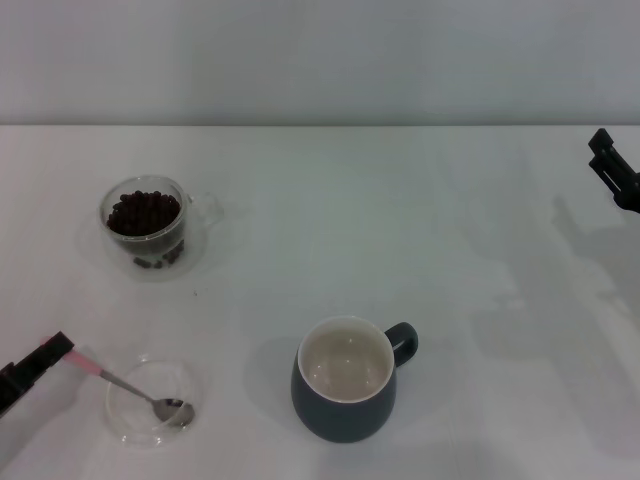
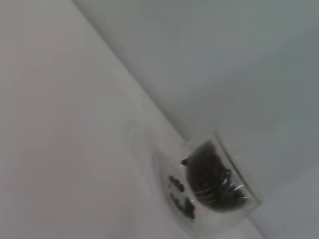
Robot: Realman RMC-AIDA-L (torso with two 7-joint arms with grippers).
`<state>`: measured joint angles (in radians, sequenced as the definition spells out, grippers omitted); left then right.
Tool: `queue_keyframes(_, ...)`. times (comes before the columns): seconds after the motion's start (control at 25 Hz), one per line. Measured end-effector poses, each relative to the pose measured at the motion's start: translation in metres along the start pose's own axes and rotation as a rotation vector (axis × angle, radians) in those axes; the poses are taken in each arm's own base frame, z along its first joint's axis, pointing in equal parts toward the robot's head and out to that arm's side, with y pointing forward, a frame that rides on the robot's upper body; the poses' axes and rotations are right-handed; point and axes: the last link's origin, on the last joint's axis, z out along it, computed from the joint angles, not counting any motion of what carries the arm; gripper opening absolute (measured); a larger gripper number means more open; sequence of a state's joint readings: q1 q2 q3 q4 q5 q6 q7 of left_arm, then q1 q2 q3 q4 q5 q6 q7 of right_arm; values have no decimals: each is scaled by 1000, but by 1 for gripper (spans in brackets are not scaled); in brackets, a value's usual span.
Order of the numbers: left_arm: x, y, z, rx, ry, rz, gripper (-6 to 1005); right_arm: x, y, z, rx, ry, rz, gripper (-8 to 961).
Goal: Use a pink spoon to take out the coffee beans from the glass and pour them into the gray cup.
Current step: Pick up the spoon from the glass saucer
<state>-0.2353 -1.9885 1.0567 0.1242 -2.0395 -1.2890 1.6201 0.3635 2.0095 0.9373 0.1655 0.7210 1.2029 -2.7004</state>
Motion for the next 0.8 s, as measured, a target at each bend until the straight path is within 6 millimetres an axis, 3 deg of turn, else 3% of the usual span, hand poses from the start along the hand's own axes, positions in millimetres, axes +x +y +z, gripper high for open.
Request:
queue_keyframes(0.16, 3, 4, -3, -37, 14, 9, 189, 0, -1, -3, 3, -4, 1, 873)
queue_keyframes(0.24, 7, 5, -6, -42, 34, 15, 160, 0, -2, -5, 4, -7, 1, 873)
queue_keyframes(0.6, 24, 8, -16, -82, 84, 35, 139, 1, -5, -14, 16, -12, 2, 873)
queue_keyframes(0.8, 40, 28, -18, -221, 130, 50, 137, 4, -6, -21, 12, -6, -1, 874)
